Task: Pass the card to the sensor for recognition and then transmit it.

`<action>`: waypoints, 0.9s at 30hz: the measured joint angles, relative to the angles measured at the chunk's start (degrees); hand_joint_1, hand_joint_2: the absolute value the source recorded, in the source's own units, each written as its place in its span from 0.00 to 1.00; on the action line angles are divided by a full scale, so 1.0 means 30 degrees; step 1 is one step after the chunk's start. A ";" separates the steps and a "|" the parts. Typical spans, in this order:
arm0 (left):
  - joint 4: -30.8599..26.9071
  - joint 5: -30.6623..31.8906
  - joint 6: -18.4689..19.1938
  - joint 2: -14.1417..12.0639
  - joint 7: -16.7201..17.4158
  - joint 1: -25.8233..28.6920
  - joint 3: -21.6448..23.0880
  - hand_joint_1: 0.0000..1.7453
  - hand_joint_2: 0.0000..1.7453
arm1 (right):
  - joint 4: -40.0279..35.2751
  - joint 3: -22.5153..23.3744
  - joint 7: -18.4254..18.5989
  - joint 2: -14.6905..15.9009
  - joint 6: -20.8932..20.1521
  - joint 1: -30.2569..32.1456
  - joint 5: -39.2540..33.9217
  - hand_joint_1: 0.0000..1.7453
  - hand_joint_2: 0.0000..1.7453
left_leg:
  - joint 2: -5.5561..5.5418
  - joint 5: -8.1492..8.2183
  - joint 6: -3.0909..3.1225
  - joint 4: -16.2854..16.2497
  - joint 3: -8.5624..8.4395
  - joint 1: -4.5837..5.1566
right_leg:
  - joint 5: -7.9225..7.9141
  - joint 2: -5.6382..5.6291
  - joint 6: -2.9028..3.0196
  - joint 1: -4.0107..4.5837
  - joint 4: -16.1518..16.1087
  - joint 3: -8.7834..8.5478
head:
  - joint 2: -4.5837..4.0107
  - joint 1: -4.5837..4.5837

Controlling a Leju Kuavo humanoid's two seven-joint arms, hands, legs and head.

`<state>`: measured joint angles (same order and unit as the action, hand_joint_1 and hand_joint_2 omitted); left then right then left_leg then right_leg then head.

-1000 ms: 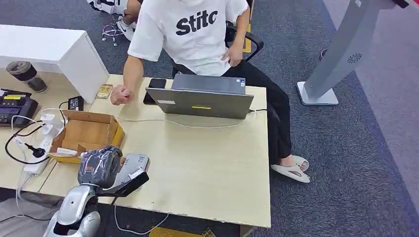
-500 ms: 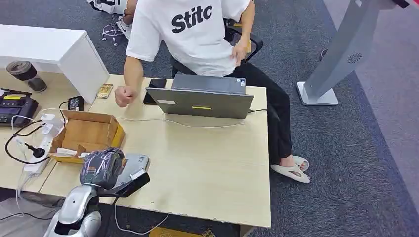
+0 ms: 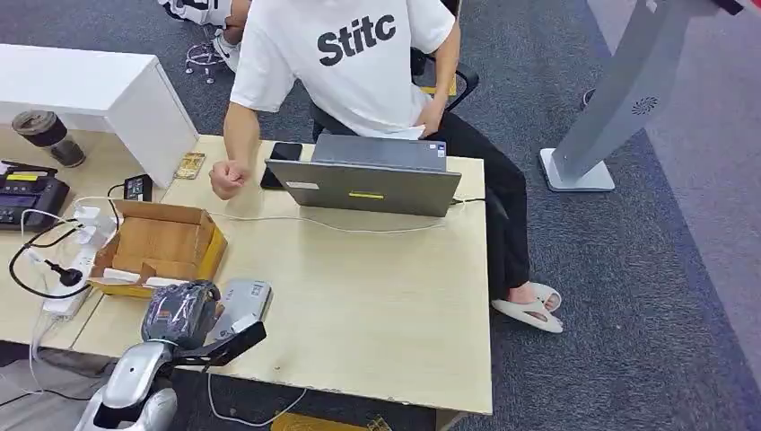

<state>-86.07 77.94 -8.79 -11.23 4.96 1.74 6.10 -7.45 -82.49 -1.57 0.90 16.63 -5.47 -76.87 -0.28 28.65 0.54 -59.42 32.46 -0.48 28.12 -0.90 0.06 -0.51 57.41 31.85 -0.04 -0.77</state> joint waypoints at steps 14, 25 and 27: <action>0.1413 -0.0240 -0.0561 -0.0386 -0.0408 -0.0711 -0.0015 1.00 1.00 | 0.0000 -0.0444 0.0051 0.0000 -0.0007 -0.0064 0.0022 0.00 1.00 | -0.0005 -0.0001 -0.0002 0.0000 -0.0006 0.0000 | -0.0001 0.0006 0.0000 0.0000 0.0001 -0.0006 | 0.0000 0.0000; 0.1369 0.0066 -0.0532 -0.0641 -0.0539 -0.1052 -0.0015 1.00 1.00 | 0.0000 -0.0481 0.0051 0.0000 -0.0051 -0.0060 -0.0095 0.00 1.00 | -0.0002 -0.0002 -0.0002 -0.0001 -0.0006 -0.0001 | -0.0001 0.0003 0.0000 0.0001 0.0002 -0.0002 | 0.0000 0.0000; 0.1231 0.0168 -0.0488 -0.0692 -0.0583 -0.1285 -0.0015 1.00 1.00 | 0.0000 -0.0481 0.0051 0.0000 -0.0080 -0.0049 -0.0109 0.00 1.00 | -0.0005 -0.0003 -0.0002 -0.0002 -0.0003 -0.0001 | -0.0001 0.0005 0.0000 0.0000 0.0002 0.0001 | 0.0000 0.0000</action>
<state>-82.38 78.45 -10.25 -13.31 3.21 -2.12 6.05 -7.45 -83.93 -1.42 0.90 16.39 -5.61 -77.20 -0.29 28.64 0.54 -59.42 32.45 -0.48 28.12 -0.88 0.06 -0.51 57.41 31.86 -0.04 -0.77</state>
